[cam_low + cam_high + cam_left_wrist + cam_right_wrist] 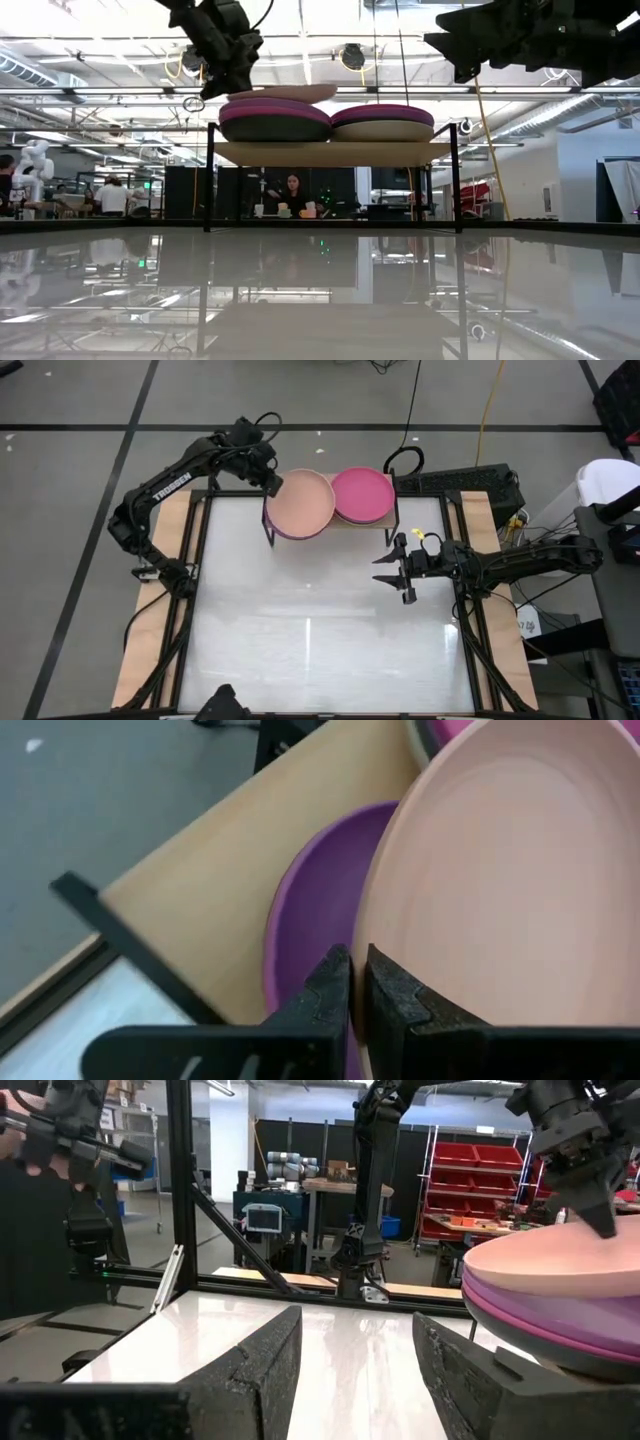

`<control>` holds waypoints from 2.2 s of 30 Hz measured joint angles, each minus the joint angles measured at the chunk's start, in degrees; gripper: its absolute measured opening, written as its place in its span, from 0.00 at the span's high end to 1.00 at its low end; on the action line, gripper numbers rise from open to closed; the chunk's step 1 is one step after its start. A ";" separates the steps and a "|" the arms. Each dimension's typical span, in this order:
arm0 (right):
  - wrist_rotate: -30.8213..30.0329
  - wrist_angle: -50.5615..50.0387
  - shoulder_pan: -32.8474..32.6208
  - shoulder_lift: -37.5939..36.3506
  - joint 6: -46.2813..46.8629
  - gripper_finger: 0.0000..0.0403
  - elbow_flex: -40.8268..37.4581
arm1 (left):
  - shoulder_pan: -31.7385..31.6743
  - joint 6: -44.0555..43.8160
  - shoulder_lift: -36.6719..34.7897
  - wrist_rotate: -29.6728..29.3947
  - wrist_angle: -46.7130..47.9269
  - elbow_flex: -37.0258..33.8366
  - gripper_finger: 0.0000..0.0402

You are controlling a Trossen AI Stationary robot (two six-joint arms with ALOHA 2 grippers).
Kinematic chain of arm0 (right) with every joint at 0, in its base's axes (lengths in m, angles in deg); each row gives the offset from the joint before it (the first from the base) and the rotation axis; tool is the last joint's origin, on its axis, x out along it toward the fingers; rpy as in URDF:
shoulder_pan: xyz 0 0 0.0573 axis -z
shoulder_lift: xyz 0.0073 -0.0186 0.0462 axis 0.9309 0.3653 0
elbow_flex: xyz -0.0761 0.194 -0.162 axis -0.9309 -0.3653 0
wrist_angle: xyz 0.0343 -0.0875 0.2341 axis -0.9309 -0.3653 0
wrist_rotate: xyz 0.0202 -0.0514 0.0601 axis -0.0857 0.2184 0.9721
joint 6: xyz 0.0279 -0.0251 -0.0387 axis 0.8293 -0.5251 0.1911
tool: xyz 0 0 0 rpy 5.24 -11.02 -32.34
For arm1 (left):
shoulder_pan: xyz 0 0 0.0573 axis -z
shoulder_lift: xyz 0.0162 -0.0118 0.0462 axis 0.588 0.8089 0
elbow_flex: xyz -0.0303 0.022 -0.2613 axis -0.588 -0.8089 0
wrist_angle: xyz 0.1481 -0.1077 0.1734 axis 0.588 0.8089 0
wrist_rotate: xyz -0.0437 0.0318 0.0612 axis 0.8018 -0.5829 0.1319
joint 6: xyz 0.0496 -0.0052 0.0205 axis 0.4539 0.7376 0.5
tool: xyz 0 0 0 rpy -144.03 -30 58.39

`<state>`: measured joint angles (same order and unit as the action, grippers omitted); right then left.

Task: Place and stack plates onto a shelf
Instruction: Stack the light orange plate on the purple plate on the shelf, then return to Home Position

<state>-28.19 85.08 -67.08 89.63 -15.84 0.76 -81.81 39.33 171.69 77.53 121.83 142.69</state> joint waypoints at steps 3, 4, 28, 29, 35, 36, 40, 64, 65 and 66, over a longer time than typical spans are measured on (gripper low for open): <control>0.00 0.01 0.00 0.00 0.26 0.57 0.00 | -0.73 0.25 -0.11 -0.06 1.51 0.00 0.96; -0.02 0.01 0.00 0.00 0.40 0.57 0.00 | -1.02 0.21 -0.11 -0.12 1.98 0.00 0.96; 0.00 -0.10 0.00 0.00 0.26 0.57 0.00 | -2.09 1.18 -0.11 -0.28 2.78 0.00 0.79; -0.02 -0.10 0.00 0.00 0.26 0.57 0.00 | -2.13 1.32 -0.11 -0.31 2.64 0.00 0.78; 0.00 -0.49 0.01 0.00 0.24 0.57 0.00 | -2.13 4.03 -1.75 -0.26 1.06 -0.02 0.77; 0.00 -0.45 0.02 0.00 0.24 0.57 0.00 | -2.13 4.81 -2.48 -0.22 0.55 -0.02 0.77; 0.00 -0.78 0.01 0.00 0.24 0.57 0.00 | -1.82 7.21 -6.08 -0.23 -2.29 -0.02 0.77; -7.51 -30.59 0.02 -26.54 1.07 0.57 0.00 | 12.35 7.67 -48.85 -1.40 -42.71 -44.30 0.77; -7.53 -31.25 0.02 -26.98 1.04 0.57 0.00 | 12.98 7.32 -50.19 -1.38 -44.17 -46.36 0.77; -7.46 -31.50 0.02 -27.20 1.07 0.57 -0.01 | 13.59 7.27 -51.54 -1.38 -45.06 -48.31 0.77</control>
<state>-35.65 53.59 -67.05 62.44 -14.77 0.75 -68.22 46.60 120.14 76.15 76.78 94.38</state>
